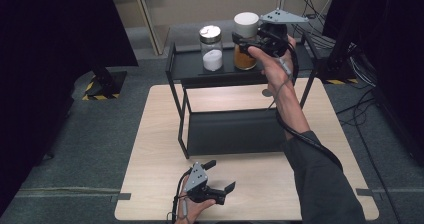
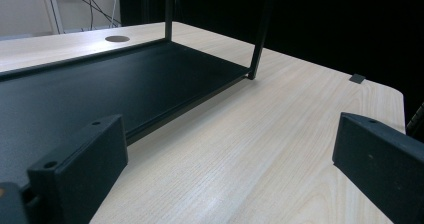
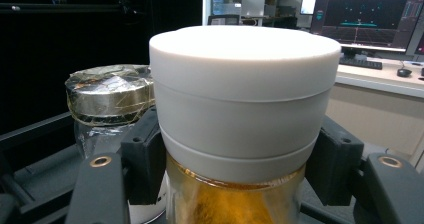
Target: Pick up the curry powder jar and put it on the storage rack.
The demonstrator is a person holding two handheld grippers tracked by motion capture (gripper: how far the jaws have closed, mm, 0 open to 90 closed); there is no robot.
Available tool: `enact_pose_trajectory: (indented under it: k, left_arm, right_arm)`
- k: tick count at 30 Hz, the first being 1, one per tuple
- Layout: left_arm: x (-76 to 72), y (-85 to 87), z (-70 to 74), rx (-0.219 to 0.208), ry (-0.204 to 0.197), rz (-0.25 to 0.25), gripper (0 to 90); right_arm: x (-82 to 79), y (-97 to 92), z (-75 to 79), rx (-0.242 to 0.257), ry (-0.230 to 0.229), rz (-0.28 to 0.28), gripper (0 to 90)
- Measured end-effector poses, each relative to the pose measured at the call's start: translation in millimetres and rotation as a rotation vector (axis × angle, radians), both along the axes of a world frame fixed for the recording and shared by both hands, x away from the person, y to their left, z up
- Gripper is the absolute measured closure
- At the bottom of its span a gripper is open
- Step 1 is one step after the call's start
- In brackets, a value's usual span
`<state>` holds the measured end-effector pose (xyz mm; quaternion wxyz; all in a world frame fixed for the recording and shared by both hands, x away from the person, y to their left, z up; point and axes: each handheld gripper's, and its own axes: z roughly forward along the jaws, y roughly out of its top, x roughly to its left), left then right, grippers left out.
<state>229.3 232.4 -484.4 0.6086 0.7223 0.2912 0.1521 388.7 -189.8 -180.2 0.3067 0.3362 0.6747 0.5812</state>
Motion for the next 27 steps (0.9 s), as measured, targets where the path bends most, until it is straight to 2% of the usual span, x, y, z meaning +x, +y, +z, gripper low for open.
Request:
enact_pose_trajectory:
  k: [6,13,17,22,27]
  left_arm:
    - [-0.2,0.1,0.0,-0.001,0.0,0.001,0.5]
    - [0.0,-0.5,-0.3,0.003,0.0,-0.001,0.5]
    - [-0.4,-0.4,0.0,0.003,-0.001,0.0,0.5]
    - [-0.2,-0.7,-0.4,0.004,0.001,-0.002,0.5]
    - [-0.1,-0.9,-0.5,0.005,0.003,0.0,0.5]
  right_arm:
    - [-2.3,1.9,0.4,-0.007,-0.001,-0.009,34.8]
    - [-5.3,0.4,6.9,-0.016,0.019,-0.013,14.1]
    - [-10.0,-1.3,7.3,0.0,0.02,-0.021,6.6]
    - [-19.2,-5.7,4.4,0.012,0.011,-0.033,3.0]
    - [-26.6,-15.8,-0.6,0.032,0.007,-0.018,1.2]
